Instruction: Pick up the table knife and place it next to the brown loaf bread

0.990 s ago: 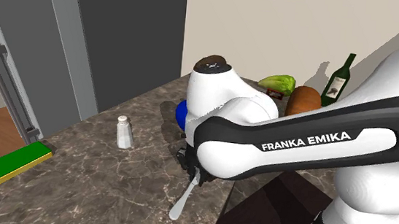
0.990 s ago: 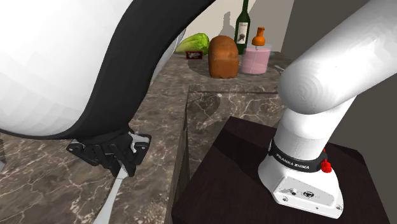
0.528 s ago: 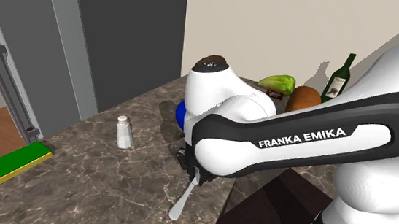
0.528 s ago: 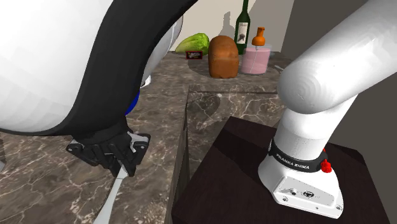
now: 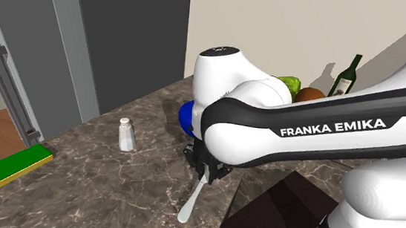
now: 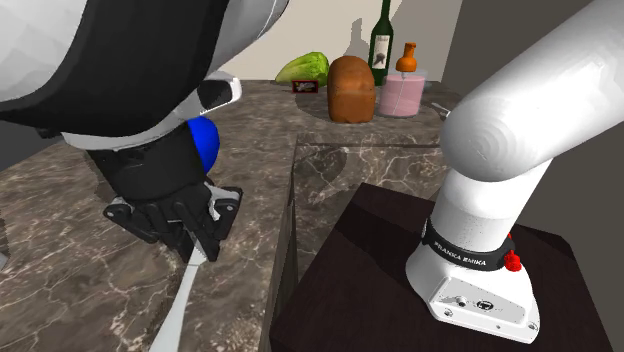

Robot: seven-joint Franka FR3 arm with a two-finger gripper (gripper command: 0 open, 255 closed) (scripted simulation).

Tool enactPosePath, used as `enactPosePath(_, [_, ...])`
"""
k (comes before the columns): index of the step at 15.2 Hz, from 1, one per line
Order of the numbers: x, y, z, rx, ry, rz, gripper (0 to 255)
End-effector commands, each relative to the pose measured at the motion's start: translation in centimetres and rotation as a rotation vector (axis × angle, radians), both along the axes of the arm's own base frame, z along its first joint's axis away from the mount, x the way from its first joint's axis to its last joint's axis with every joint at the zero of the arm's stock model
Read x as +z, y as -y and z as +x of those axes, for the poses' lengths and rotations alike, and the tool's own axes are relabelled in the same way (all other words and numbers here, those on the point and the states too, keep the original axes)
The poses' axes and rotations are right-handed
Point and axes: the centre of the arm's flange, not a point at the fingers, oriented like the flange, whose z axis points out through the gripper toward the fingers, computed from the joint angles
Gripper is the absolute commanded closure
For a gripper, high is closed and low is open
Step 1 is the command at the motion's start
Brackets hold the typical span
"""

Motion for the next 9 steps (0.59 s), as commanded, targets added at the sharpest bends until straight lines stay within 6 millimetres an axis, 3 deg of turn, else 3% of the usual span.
enactPosePath(1, [1.0, -0.1, -0.1, 0.0, 0.0, 0.0, 255])
enactPosePath(9, [5.3, -0.1, -0.1, 0.0, 0.0, 0.0, 255])
